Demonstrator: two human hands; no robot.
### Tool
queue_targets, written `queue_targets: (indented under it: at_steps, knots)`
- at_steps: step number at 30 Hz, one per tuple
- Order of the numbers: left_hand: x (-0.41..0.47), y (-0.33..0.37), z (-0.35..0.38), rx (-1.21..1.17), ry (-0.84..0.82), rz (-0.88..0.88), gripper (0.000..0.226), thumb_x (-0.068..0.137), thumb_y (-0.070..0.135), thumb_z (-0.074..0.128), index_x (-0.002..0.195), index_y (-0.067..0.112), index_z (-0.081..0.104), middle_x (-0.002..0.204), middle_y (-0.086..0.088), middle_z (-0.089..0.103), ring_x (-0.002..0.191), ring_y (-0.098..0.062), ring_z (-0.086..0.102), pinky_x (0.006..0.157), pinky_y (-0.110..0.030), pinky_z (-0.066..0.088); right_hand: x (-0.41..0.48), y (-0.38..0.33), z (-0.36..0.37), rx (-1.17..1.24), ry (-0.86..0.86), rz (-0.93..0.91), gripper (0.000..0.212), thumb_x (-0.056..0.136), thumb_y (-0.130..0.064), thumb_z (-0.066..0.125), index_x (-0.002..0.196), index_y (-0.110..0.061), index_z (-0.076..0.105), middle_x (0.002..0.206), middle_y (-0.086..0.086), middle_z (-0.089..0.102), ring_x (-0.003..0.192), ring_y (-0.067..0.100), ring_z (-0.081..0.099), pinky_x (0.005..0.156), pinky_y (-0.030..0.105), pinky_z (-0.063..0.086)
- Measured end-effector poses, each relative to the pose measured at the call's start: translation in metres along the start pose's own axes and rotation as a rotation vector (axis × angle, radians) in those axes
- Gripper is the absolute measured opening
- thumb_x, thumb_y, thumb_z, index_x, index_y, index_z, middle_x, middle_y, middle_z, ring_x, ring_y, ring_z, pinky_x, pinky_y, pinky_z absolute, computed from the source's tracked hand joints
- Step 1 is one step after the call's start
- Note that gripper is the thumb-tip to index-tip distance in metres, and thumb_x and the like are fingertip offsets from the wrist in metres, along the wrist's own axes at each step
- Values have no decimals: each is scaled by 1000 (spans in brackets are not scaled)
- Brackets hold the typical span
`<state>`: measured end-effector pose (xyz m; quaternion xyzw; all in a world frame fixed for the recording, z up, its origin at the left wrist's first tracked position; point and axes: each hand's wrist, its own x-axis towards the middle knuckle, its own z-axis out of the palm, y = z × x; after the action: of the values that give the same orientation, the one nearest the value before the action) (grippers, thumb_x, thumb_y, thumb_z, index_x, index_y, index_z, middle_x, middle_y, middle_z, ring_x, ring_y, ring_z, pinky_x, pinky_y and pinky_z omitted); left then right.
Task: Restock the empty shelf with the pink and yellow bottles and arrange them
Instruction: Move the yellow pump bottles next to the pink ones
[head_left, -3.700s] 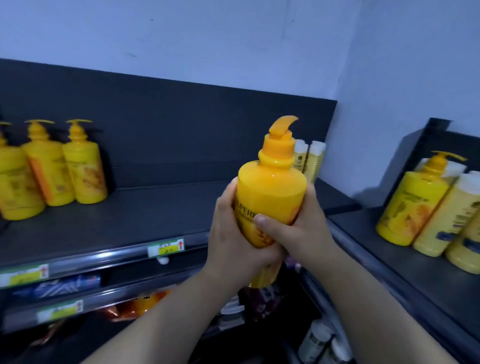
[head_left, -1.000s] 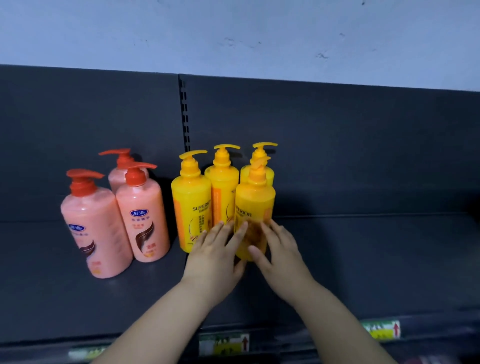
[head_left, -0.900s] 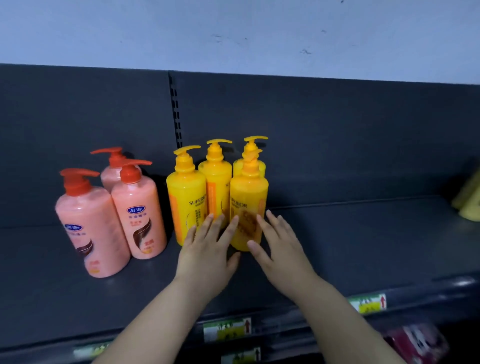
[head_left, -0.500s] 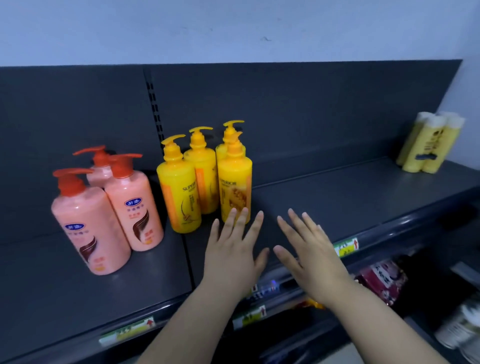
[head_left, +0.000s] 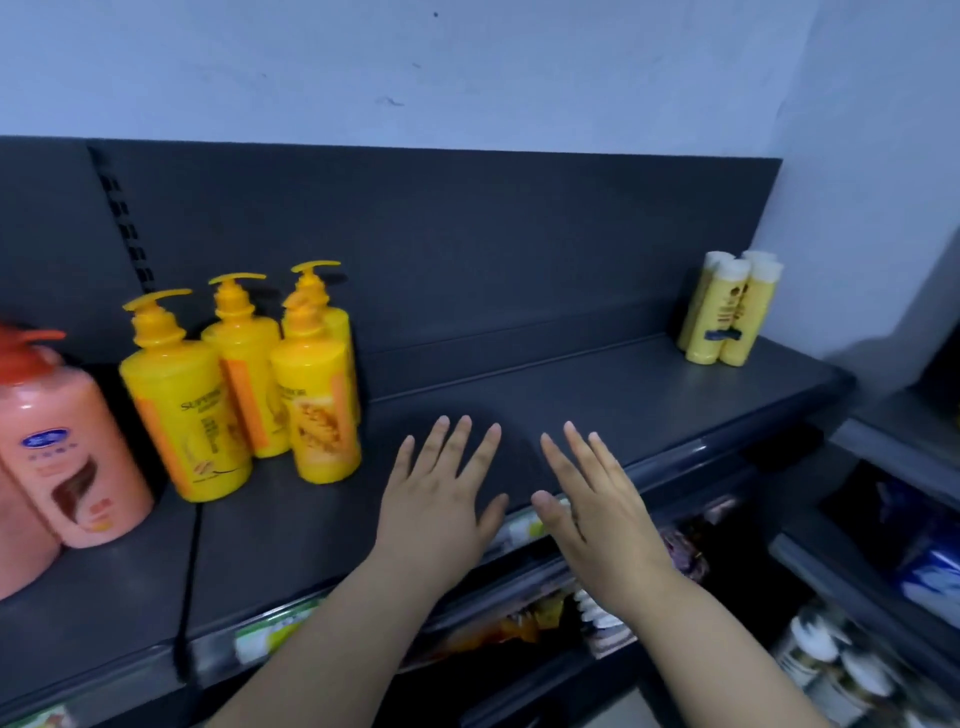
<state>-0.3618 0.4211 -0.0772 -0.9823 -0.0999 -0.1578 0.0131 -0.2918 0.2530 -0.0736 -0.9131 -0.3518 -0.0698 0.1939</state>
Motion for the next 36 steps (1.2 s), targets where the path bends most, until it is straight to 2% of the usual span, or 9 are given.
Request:
queue_targets:
  at_steps: [2, 5, 8, 15, 17, 20, 23, 30, 36]
  knots:
    - [20, 36, 0, -30, 7, 10, 65, 94, 59, 16, 139, 36, -25, 158, 3, -11, 144, -16, -14, 118, -40, -6, -2, 39, -14, 7, 10, 18, 79, 72, -77, -12, 144, -45, -7, 147, -24, -24, 137, 0, -26, 115, 27, -2]
    - [49, 89, 8, -32, 32, 66, 63, 89, 61, 4, 138, 35, -26, 159, 2, -9, 145, -16, -14, 117, -41, -7, -7, 99, -34, 9, 41, 45, 83, 69, -82, -12, 143, -46, -5, 149, -24, -21, 138, -1, -26, 115, 26, 0]
    - [73, 146, 16, -67, 20, 94, 64, 92, 60, 7, 141, 35, -24, 158, 3, -11, 144, -16, -14, 118, -41, -5, -16, 154, -58, 10, 41, 74, 84, 73, -81, -5, 147, -42, 1, 151, -21, -17, 140, 2, -23, 116, 28, 2]
    - [124, 237, 31, -114, 23, 186, 69, 77, 60, -7, 141, 36, -23, 159, 3, -3, 146, -16, -9, 118, -41, -3, -25, 238, -101, -31, 67, 152, 77, 74, -78, 0, 144, -45, -4, 149, -21, -19, 139, 1, -23, 112, 21, -5]
    - [142, 257, 35, -133, 45, 208, 70, 82, 60, 2, 147, 35, -8, 159, 0, 9, 146, -18, 2, 118, -43, 5, -24, 260, -112, -35, 97, 179, 79, 74, -78, 0, 144, -44, -3, 150, -21, -19, 139, 0, -23, 111, 21, -7]
    - [166, 284, 39, -184, 90, 261, 66, 86, 57, 27, 146, 28, 28, 146, -4, 43, 137, -22, 36, 109, -45, 30, -18, 287, -130, -49, 168, 214, 73, 79, -79, 7, 143, -45, -3, 152, -19, -17, 141, 1, -21, 112, 22, -5]
    - [196, 316, 52, -208, 149, 331, 65, 85, 56, 33, 142, 26, 37, 139, -4, 51, 131, -22, 45, 104, -46, 37, -12, 314, -148, -55, 246, 264, 71, 77, -72, 17, 140, -46, -3, 153, -20, -17, 140, 0, -20, 112, 21, -4]
    - [274, 402, 70, -331, 157, 538, 63, 86, 54, 35, 143, 26, 35, 140, -2, 50, 133, -22, 42, 105, -45, 37, 8, 390, -189, -185, 405, 339, 74, 81, -65, 28, 147, -39, 6, 153, -16, -17, 141, 4, -19, 112, 25, -2]
    - [344, 464, 66, -568, 117, 662, 72, 85, 61, 29, 149, 30, 16, 152, 1, 33, 143, -17, 22, 115, -38, 17, 28, 458, -226, -327, 694, 468, 76, 83, -52, 47, 147, -16, 26, 156, 9, 16, 142, 25, 13, 112, 37, 12]
